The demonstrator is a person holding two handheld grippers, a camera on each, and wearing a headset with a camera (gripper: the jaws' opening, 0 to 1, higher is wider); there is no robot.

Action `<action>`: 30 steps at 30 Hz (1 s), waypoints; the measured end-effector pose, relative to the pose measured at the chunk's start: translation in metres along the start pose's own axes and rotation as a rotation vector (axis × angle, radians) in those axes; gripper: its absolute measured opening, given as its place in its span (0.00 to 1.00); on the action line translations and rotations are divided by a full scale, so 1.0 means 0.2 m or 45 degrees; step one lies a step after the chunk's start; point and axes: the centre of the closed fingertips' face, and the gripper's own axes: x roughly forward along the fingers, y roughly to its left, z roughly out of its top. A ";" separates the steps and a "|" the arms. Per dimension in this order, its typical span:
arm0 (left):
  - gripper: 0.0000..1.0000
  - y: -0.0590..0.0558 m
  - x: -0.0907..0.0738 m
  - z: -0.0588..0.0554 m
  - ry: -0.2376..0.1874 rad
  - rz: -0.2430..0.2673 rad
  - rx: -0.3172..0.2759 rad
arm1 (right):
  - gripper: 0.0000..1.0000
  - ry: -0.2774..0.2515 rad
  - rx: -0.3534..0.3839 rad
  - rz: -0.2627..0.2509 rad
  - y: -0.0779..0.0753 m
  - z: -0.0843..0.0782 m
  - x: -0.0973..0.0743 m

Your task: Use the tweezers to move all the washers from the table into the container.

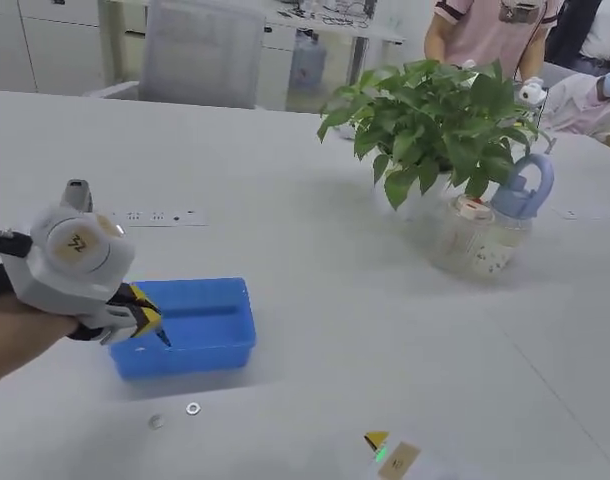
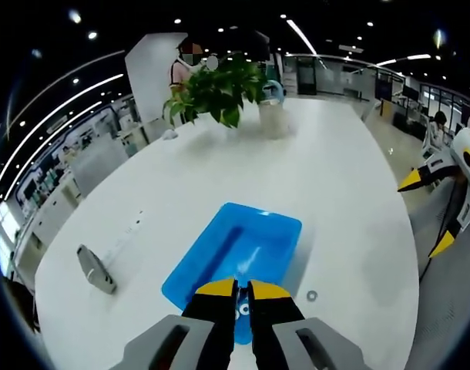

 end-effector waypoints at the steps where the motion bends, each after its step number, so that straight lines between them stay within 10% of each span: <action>1: 0.02 0.00 -0.01 0.01 -0.011 0.012 0.005 | 0.69 0.004 -0.003 0.001 0.00 0.00 0.00; 19: 0.02 -0.04 -0.27 0.09 -0.131 0.081 -0.004 | 0.69 -0.019 -0.016 0.033 0.03 0.02 0.00; 30: 0.02 -0.19 -0.32 0.07 -0.166 0.022 -0.025 | 0.71 -0.025 0.008 0.055 0.04 0.02 -0.01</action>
